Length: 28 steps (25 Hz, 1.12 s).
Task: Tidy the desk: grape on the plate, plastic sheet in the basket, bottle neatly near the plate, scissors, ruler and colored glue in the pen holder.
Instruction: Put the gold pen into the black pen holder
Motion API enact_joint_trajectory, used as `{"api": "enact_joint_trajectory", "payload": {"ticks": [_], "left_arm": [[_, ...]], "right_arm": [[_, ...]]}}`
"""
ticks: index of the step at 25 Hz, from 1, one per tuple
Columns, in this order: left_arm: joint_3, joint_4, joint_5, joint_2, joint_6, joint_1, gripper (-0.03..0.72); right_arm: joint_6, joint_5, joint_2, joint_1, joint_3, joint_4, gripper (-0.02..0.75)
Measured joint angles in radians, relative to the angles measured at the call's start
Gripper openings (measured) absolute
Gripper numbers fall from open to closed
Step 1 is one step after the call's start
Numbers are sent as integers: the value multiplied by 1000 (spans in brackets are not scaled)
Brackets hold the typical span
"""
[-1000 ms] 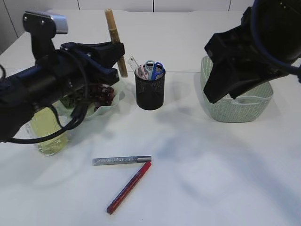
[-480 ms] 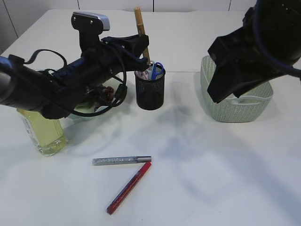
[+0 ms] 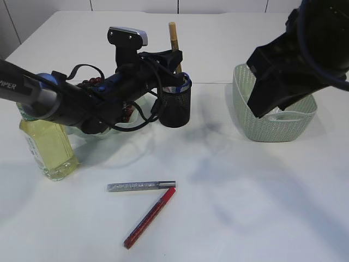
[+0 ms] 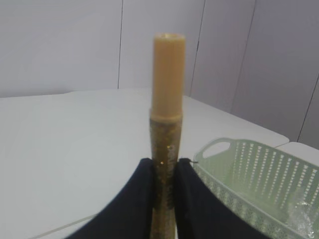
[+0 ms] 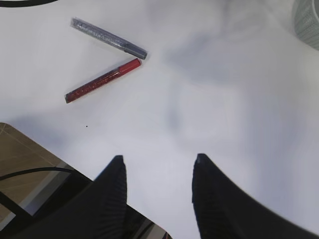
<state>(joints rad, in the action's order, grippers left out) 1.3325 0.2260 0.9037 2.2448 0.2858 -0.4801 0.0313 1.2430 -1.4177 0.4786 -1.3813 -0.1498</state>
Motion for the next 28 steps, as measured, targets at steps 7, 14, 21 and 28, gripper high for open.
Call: {"api": "enact_joint_trajectory", "payload": {"ticks": [7,14,21,28], "left_arm": [[23,-2,-61,17,-2,0,89],[23,-4,-107,17,-2,18,99],[23,-4,-107,17,-2,22,151],[23,-4,-109,17,-2,22,172]], "right_arm": [[3,0,0,0,0,23,349],[3,0,0,0,0,24,349],[3,0,0,0,0,26,349],[3,0,0,0,0,32,349]]}}
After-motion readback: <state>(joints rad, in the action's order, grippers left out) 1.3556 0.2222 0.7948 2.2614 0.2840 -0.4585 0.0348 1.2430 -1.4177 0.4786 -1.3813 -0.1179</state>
